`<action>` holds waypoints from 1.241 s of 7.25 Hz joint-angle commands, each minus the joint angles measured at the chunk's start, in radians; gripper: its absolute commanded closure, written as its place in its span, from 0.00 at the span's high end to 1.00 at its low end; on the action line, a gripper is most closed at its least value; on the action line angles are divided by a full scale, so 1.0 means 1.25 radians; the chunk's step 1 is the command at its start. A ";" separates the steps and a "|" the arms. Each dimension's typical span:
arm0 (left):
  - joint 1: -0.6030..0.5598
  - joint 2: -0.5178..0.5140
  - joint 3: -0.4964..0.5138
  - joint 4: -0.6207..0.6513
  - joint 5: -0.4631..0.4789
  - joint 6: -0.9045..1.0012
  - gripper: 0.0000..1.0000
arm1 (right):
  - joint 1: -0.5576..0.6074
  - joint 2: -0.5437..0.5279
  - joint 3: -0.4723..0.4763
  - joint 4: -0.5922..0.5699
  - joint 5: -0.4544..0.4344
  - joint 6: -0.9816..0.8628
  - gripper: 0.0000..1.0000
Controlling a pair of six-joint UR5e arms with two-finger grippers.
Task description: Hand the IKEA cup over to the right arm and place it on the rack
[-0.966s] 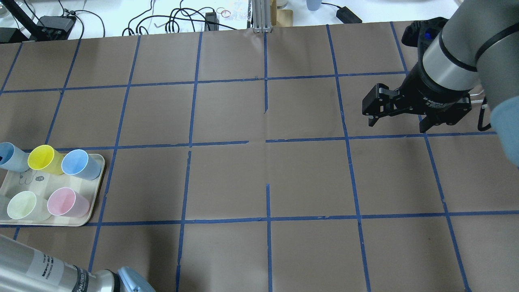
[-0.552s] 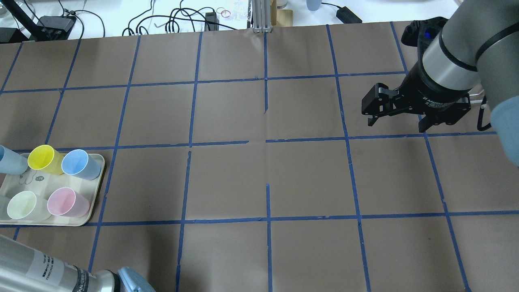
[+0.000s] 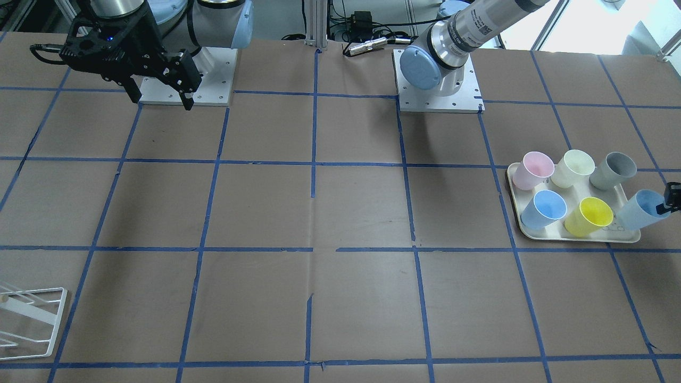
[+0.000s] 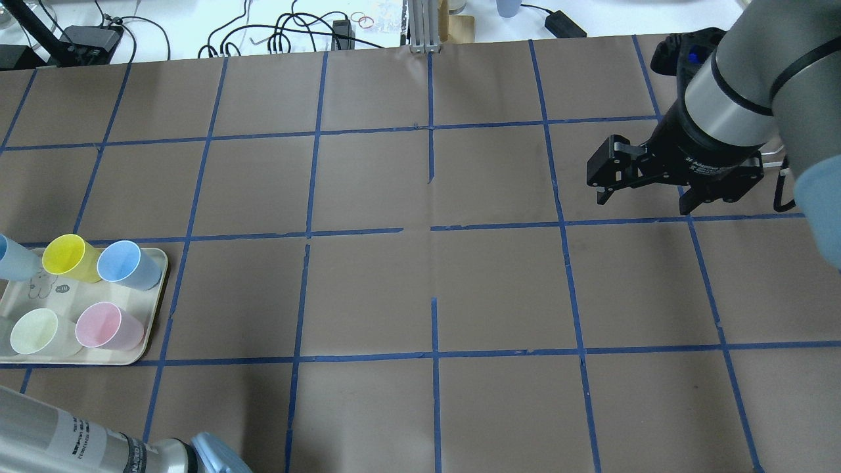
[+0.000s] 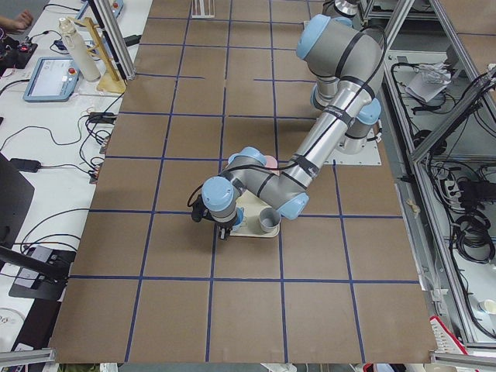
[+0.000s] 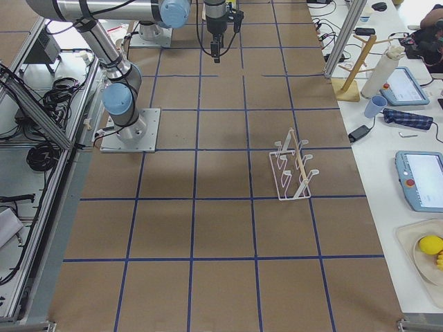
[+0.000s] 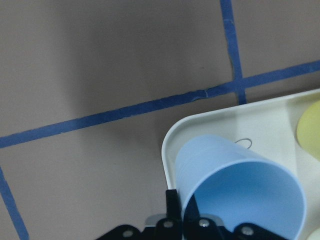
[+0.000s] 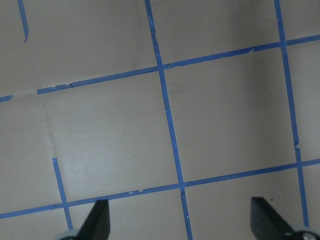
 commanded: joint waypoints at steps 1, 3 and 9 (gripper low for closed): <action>-0.036 0.040 0.092 -0.164 -0.003 0.000 0.00 | 0.001 0.000 0.000 0.000 0.005 0.000 1.00; -0.138 0.097 0.158 -0.342 -0.054 -0.040 0.00 | 0.000 0.000 -0.002 0.000 0.008 0.007 1.00; -0.491 0.289 -0.032 -0.575 -0.534 -0.465 0.00 | -0.005 0.001 0.001 0.011 0.482 0.006 1.00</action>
